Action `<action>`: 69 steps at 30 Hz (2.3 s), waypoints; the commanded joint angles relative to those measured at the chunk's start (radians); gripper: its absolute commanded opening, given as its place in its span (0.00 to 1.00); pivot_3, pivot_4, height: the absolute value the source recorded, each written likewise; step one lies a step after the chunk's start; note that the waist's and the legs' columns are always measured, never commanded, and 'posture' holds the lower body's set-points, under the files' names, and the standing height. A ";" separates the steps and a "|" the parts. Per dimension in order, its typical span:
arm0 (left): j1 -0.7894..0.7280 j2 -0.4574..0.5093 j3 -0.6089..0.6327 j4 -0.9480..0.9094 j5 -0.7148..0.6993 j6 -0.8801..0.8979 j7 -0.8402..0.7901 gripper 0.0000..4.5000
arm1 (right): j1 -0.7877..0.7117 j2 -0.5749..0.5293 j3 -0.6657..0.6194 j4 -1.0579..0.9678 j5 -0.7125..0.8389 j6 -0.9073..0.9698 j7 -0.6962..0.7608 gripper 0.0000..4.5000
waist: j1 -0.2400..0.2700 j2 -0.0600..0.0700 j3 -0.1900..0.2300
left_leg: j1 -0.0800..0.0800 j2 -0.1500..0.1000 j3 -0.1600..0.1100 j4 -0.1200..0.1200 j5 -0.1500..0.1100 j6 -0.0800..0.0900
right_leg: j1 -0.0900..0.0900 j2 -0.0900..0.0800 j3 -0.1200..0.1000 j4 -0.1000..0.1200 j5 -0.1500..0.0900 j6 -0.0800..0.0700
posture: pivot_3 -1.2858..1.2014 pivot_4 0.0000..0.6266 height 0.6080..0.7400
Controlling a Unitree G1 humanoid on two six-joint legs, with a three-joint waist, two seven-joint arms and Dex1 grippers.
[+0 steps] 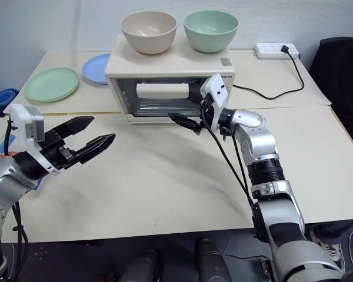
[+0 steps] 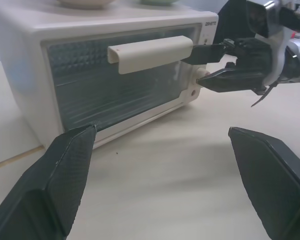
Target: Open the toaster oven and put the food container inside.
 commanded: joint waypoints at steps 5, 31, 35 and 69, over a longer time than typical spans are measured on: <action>-0.091 0.004 0.005 0.051 0.039 -0.041 0.050 1.00 | 0.096 0.003 0.009 -0.207 0.049 0.040 0.037 0.99 | 0.000 0.000 0.000 | 0.000 0.000 0.000 0.000 0.000 0.000 | 0.000 0.000 -0.001 0.000 0.000 0.000 | 0.52 0.24 1.00; -0.597 0.013 -0.475 0.721 0.567 -0.327 -0.301 0.00 | 0.326 -0.011 0.030 -0.439 0.044 0.101 -0.059 1.00 | 0.004 0.000 0.000 | -0.003 -0.001 0.003 0.006 0.001 -0.002 | -0.006 0.001 -0.005 0.010 0.000 0.000 | 0.52 0.24 1.00; -0.596 0.008 -0.468 0.721 0.581 -0.335 -0.335 0.00 | 0.442 -0.100 -0.024 -0.538 0.043 0.147 -0.086 1.00 | 0.005 0.000 0.000 | -0.006 -0.001 0.002 0.008 0.001 -0.001 | -0.008 0.000 -0.005 0.010 0.000 0.000 | 0.52 0.24 1.00; -0.073 0.025 -0.273 0.289 0.575 -0.067 -0.251 0.00 | 0.402 -0.363 -0.183 -0.795 0.528 0.500 -0.023 1.00 | -0.002 -0.001 0.000 | 0.009 0.002 0.003 0.010 0.000 0.000 | 0.005 0.005 0.007 0.009 0.000 -0.001 | 0.52 0.24 1.00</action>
